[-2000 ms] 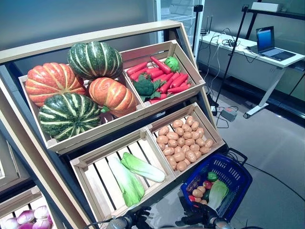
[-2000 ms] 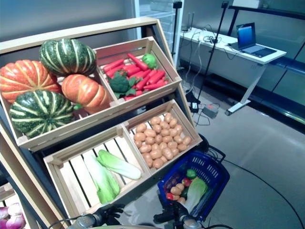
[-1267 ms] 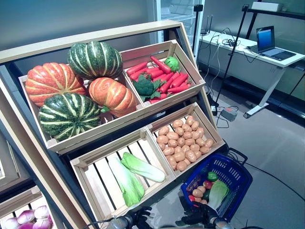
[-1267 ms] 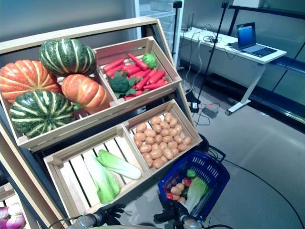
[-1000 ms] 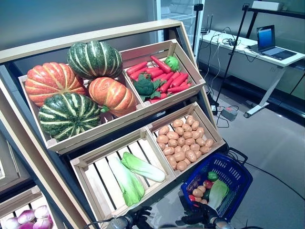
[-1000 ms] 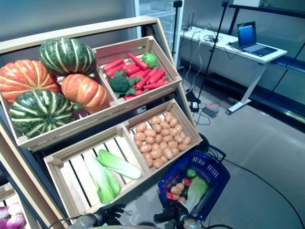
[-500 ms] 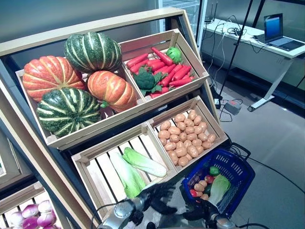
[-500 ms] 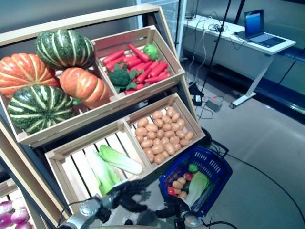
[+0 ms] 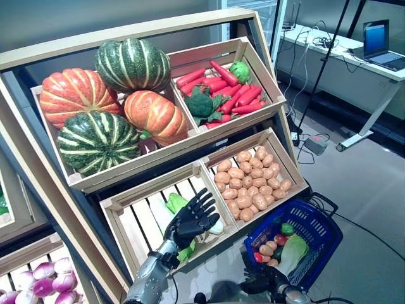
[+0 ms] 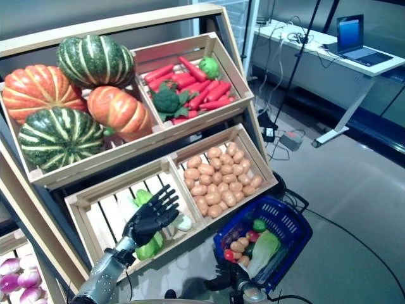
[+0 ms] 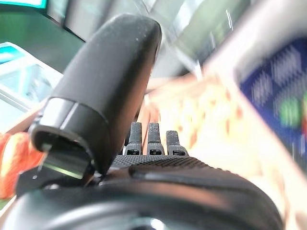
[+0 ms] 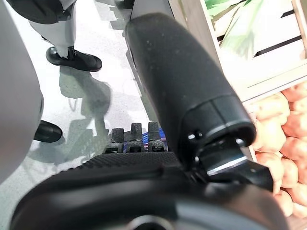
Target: Put vegetables into the basket
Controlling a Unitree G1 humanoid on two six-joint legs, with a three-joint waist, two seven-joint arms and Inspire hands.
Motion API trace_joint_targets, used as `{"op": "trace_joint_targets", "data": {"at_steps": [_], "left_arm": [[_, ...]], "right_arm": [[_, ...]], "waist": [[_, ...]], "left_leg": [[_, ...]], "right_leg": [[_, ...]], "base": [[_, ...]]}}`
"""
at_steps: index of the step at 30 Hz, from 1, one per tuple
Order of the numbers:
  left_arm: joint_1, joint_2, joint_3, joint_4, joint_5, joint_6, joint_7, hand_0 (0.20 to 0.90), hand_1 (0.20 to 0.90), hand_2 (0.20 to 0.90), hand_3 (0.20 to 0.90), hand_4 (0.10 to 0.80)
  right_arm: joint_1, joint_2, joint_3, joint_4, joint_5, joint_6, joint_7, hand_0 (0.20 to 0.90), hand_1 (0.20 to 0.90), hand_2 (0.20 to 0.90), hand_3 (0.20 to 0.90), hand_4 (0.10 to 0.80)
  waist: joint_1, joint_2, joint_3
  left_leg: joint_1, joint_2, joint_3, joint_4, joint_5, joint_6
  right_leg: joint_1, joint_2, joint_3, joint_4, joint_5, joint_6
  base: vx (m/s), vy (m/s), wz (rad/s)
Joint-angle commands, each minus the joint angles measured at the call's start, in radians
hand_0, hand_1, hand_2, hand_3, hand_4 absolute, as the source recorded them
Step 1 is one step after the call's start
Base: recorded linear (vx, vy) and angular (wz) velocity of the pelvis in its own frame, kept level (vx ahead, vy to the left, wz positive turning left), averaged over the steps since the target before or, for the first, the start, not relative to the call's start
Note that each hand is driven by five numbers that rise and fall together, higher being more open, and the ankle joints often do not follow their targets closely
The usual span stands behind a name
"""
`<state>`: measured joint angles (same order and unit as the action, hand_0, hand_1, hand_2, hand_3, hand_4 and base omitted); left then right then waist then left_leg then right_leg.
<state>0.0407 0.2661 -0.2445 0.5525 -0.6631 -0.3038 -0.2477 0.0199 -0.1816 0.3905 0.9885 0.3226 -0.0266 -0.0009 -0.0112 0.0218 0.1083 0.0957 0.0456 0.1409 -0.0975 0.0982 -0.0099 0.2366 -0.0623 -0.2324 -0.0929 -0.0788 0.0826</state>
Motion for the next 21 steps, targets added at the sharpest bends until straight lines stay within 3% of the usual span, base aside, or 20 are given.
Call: {"op": "trace_joint_targets", "data": {"at_steps": [1,7,14,21], "left_arm": [[-0.146,0.039,0.074,-0.049,0.319,-0.092,0.396,0.9,0.9,0.9,0.9,0.8],[-0.243,0.085,0.072,-0.037,0.509,0.019,0.73,0.9,0.9,0.9,0.9,0.8],[-0.393,0.073,0.067,0.029,0.566,0.01,0.967,0.9,0.9,0.9,0.9,0.8],[-0.557,0.126,0.077,0.122,0.544,0.019,1.069,0.9,0.9,0.9,0.9,0.8]], "right_arm": [[-0.023,0.02,-0.042,-0.06,0.055,-0.022,-0.039,0.9,0.9,0.9,0.9,0.8],[-0.014,-0.001,0.002,-0.078,0.047,-0.045,-0.048,0.9,0.9,0.9,0.9,0.8],[-0.081,-0.049,0.044,-0.123,0.092,-0.079,-0.066,0.9,0.9,0.9,0.9,0.8],[-0.15,-0.101,0.064,-0.17,0.131,-0.104,-0.077,0.9,0.9,0.9,0.9,0.8]], "waist": [[0.013,-0.005,0.024],[-0.003,0.002,0.064],[-0.023,0.008,0.183],[-0.051,0.005,0.282]], "left_leg": [[0.11,-0.047,0.003,0.01,-0.196,0.023],[0.075,-0.049,0.0,0.01,-0.172,0.022],[-0.061,-0.045,-0.007,0.111,-0.164,0.016],[-0.211,-0.043,0.013,0.264,-0.184,0.005]], "right_leg": [[-0.017,0.001,-0.027,0.006,0.015,-0.049],[-0.051,0.002,-0.019,0.006,0.022,-0.056],[-0.205,-0.012,0.007,0.146,-0.015,-0.079],[-0.352,-0.024,0.025,0.283,-0.048,-0.096]], "base": [[0.083,0.013,-0.01],[0.051,0.034,0.01],[-0.09,0.061,0.0],[-0.114,0.06,-0.07]]}}
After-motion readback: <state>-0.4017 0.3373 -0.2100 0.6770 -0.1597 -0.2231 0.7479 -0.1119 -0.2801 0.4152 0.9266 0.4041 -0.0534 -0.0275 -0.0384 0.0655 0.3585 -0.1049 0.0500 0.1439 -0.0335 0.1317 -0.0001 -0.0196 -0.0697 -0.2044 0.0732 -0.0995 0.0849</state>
